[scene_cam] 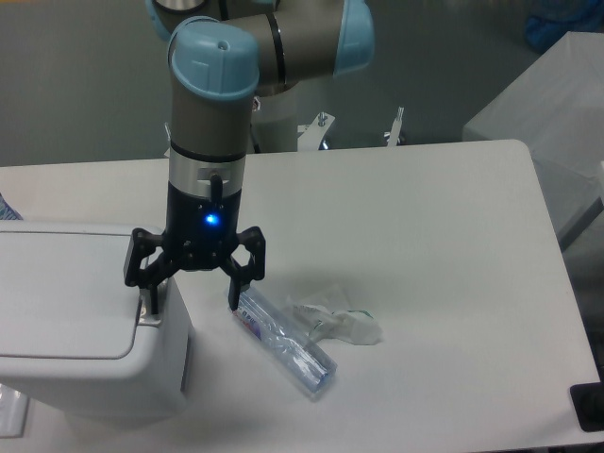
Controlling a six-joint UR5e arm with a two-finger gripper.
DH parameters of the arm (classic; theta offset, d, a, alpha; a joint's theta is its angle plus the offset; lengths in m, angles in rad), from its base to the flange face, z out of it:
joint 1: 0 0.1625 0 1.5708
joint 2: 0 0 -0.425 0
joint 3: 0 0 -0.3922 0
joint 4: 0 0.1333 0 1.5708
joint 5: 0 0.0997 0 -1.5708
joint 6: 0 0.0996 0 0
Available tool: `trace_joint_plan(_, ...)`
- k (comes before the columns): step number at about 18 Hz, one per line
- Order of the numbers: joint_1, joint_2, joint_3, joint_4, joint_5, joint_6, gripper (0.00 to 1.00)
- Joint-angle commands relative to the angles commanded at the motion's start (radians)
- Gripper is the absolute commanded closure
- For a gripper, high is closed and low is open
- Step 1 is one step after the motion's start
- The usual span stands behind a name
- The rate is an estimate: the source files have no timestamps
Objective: Open the trash can
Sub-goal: 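Press down on the trash can lid button with the gripper finger, then lift the gripper up and away from the opened trash can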
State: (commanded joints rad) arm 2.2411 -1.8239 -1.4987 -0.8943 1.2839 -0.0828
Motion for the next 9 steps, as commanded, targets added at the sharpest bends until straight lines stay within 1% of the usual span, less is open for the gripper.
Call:
trace_joint_plan(5,0.003,0.0,0.002,0.0,-0.002,-0.002,0.0)
trace_joint_plan(9,0.015,0.005,0.018,0.0,-0.003,0.002,0.0)
